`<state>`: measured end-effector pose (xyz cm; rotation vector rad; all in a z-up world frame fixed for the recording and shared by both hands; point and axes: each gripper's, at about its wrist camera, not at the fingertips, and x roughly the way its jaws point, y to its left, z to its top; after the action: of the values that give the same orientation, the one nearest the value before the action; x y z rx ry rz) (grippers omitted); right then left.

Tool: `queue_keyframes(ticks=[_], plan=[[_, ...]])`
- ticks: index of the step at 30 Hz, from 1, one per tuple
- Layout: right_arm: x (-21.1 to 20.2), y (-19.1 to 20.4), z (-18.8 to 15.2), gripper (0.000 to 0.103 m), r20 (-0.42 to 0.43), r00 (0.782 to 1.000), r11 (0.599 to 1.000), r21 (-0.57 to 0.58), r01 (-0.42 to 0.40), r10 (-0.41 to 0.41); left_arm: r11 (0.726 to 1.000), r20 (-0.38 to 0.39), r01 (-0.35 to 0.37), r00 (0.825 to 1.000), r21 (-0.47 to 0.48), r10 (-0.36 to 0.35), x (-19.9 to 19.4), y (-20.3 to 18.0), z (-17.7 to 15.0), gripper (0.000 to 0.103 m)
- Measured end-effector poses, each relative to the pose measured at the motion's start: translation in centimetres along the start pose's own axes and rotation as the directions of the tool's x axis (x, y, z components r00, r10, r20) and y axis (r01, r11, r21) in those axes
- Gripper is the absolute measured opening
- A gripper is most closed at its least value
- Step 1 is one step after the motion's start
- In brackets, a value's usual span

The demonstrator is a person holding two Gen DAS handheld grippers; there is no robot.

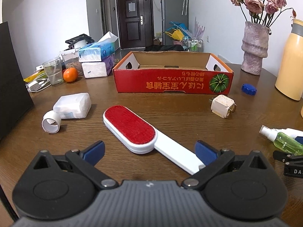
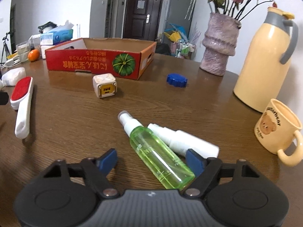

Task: Organize rigid objects
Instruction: 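Close the right gripper around the green spray bottle, then grasp the red lint brush handle with the left gripper while the right gripper holds the spray bottle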

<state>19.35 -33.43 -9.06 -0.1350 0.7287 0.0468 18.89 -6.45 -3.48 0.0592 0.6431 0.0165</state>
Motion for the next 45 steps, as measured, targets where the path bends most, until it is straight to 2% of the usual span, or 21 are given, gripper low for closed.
queue_keyframes(ticks=[6,8,10,20,26,31,40,43,45], plan=[[0.1,0.2,0.1,0.051,0.000,0.999,0.999,0.009,-0.048,0.049,1.000,-0.010,-0.007,1.000,-0.002,0.007,0.3,-0.2,0.0,0.103],[0.0,0.4,0.1,0.037,-0.001,0.998,0.998,0.018,-0.067,0.067,1.000,-0.014,-0.007,1.000,-0.001,0.007,0.5,-0.3,-0.1,0.103],[-0.1,0.5,0.1,0.031,-0.002,0.996,0.996,0.027,-0.089,0.089,1.000,-0.017,-0.007,1.000,0.000,0.007,0.5,-0.4,-0.1,0.103],[0.0,1.9,0.3,0.030,0.017,0.993,0.991,0.052,-0.120,0.119,0.999,-0.056,-0.026,0.998,-0.018,0.025,1.8,-0.4,0.4,0.103],[0.1,2.4,0.4,0.030,0.035,0.992,0.988,0.090,-0.127,0.125,0.995,-0.115,-0.076,0.991,-0.067,0.068,3.7,-0.2,1.3,0.103],[0.0,2.9,0.6,0.030,0.055,0.991,0.987,0.104,-0.125,0.120,0.985,-0.165,-0.140,0.979,-0.099,0.122,5.6,-0.5,2.0,0.103],[0.2,3.6,0.6,0.030,0.052,0.993,0.987,0.111,-0.115,0.110,0.951,-0.216,-0.267,0.949,-0.155,0.231,8.8,0.1,3.4,0.103],[0.5,3.7,0.7,0.030,0.043,0.994,0.987,0.119,-0.110,0.105,0.945,-0.234,-0.280,0.943,-0.167,0.238,9.7,0.4,3.6,0.099],[0.6,3.7,0.8,0.030,0.043,0.994,0.986,0.126,-0.106,0.101,0.949,-0.243,-0.268,0.944,-0.167,0.224,10.0,0.4,3.5,0.092]])
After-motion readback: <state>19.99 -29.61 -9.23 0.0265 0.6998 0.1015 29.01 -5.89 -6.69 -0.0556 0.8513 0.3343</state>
